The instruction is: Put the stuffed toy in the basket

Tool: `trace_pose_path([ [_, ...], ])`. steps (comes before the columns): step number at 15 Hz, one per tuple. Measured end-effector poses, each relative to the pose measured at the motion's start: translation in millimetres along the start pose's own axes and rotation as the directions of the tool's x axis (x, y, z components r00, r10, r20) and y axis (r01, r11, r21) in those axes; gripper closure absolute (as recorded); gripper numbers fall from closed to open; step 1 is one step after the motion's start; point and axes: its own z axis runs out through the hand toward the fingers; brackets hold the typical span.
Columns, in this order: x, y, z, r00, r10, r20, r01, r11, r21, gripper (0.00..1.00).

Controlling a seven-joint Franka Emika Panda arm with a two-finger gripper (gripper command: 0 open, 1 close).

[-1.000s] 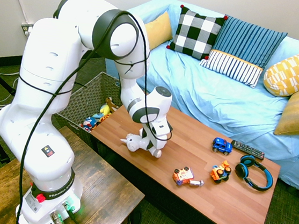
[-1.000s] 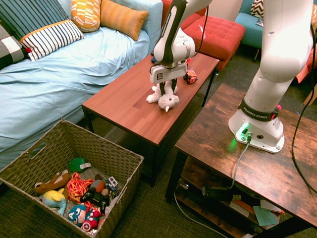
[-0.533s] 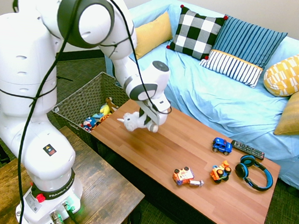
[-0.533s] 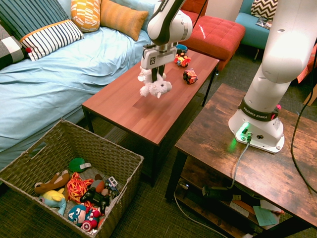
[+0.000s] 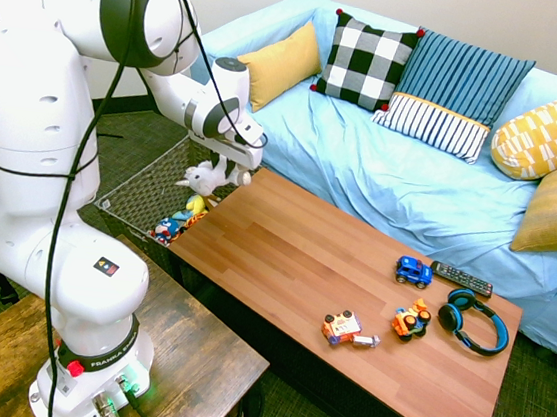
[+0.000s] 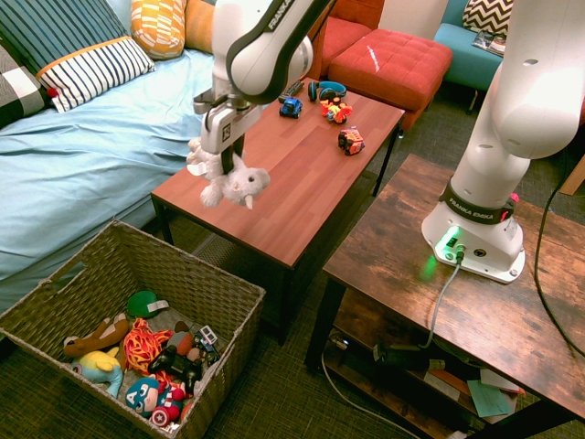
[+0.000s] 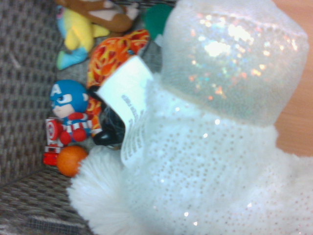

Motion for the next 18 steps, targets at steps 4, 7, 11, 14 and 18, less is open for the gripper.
trace_pose_path([
  [4,-35.3,-81.9,54.7,0.99,-0.123,0.066,0.123,0.992,-0.002,1.0],
  [7,-54.6,-114.2,101.9,0.978,-0.179,0.11,0.181,0.983,-0.008,1.0],
  [11,-65.7,-137.1,137.3,0.965,-0.217,0.146,0.221,0.975,-0.012,0.0],
  [14,-62.7,-142.5,138.5,0.965,-0.211,0.155,0.215,0.976,-0.015,0.0],
  [18,-57.7,-143.3,136.4,0.969,-0.198,0.147,0.202,0.979,-0.017,0.0],
])
